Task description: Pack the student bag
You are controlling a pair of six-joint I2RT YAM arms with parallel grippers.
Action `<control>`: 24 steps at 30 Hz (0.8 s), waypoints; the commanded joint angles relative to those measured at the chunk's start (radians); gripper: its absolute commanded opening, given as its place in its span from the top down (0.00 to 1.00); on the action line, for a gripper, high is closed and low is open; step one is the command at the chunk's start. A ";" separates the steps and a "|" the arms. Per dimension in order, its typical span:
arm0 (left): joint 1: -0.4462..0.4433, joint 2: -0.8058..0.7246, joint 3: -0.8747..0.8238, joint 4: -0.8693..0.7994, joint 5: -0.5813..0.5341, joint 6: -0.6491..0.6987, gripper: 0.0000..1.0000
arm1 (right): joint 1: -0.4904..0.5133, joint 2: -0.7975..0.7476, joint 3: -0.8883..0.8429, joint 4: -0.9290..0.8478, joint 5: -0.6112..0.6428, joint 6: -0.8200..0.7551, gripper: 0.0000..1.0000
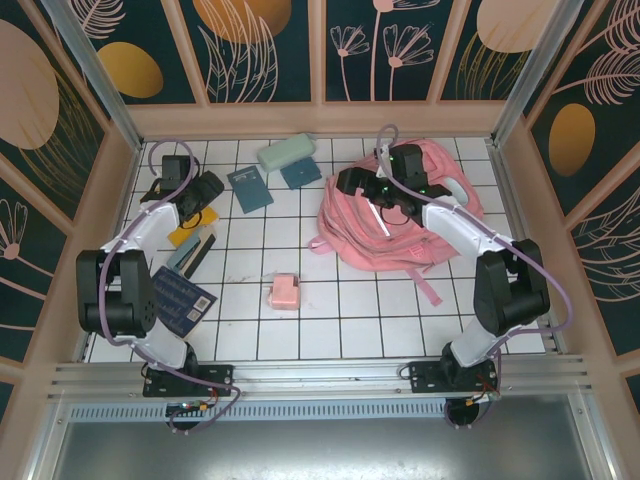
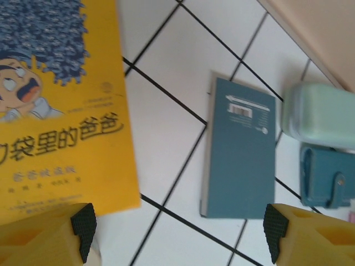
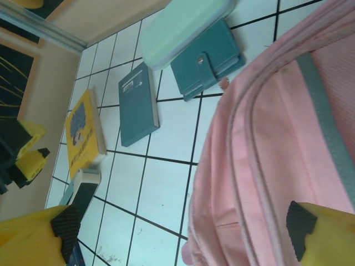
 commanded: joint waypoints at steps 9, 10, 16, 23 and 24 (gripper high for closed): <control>0.027 0.298 0.135 0.053 0.062 0.051 0.23 | 0.098 0.015 0.066 -0.006 0.080 0.007 0.01; 0.027 0.309 0.134 0.066 0.089 0.047 0.24 | 0.104 0.017 0.066 -0.009 0.084 0.009 0.01; 0.013 0.311 0.023 0.166 0.203 -0.013 0.26 | 0.135 0.051 0.083 -0.021 0.078 0.017 0.01; -0.082 0.262 -0.077 0.211 0.281 -0.028 0.28 | 0.150 0.097 0.128 -0.026 0.090 0.029 0.01; -0.100 0.253 -0.088 0.215 0.289 -0.034 0.28 | 0.150 0.104 0.133 -0.027 0.090 0.033 0.01</control>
